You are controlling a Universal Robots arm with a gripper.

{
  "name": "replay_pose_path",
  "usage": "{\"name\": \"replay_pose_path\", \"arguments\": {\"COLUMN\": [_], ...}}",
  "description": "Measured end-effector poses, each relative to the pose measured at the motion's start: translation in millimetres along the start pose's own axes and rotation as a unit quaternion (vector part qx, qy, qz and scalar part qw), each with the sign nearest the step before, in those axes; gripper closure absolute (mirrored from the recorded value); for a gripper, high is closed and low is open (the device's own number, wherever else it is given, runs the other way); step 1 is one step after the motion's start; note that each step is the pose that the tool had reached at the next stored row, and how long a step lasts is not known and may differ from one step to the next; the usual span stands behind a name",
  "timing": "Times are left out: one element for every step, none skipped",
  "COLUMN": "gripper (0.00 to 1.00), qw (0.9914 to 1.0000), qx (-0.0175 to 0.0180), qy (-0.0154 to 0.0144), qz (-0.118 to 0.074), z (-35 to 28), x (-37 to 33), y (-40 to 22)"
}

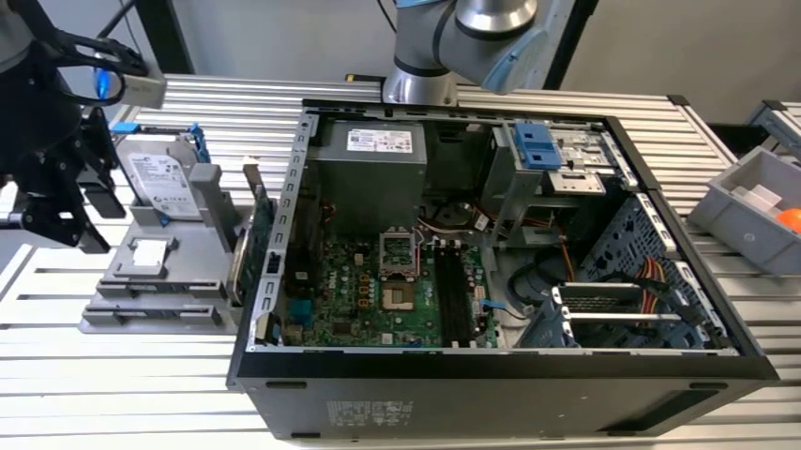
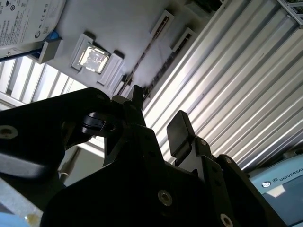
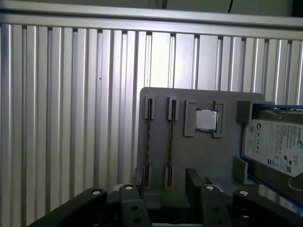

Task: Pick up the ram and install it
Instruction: 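Pick up the ram and move it above insertion slot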

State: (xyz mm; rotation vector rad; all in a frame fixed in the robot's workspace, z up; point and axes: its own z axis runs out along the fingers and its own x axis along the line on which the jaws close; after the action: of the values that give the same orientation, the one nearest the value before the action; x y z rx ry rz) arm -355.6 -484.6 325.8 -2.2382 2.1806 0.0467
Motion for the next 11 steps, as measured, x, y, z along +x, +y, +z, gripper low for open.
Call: {"name": "replay_pose_path", "arguments": {"gripper": [0.0,0.0,0.0,0.0,0.0,0.0,0.0,0.0,0.0,0.0,0.0], "qw": [1.0,1.0,1.0,1.0,1.0,1.0,1.0,1.0,1.0,1.0,1.0], "qx": [0.0001,0.0001,0.0001,0.0001,0.0001,0.0001,0.0001,0.0,0.0001,0.0001,0.0], "qy": [-0.0001,0.0,-0.0001,0.0,0.0,0.0,0.0,0.0,0.0,0.0,0.0], "qz": [0.0,0.0,0.0,0.0,0.0,0.0,0.0,0.0,0.0,0.0,0.0], "z": [0.8,1.6,2.4,3.1,3.9,4.8,5.6,6.5,7.4,8.2,9.0], "x": [0.0,0.1,0.1,0.1,0.1,0.1,0.2,0.2,0.2,0.3,0.3], "y": [0.0,0.0,0.0,0.0,0.0,0.0,0.0,0.0,-0.1,-0.1,-0.1]}}
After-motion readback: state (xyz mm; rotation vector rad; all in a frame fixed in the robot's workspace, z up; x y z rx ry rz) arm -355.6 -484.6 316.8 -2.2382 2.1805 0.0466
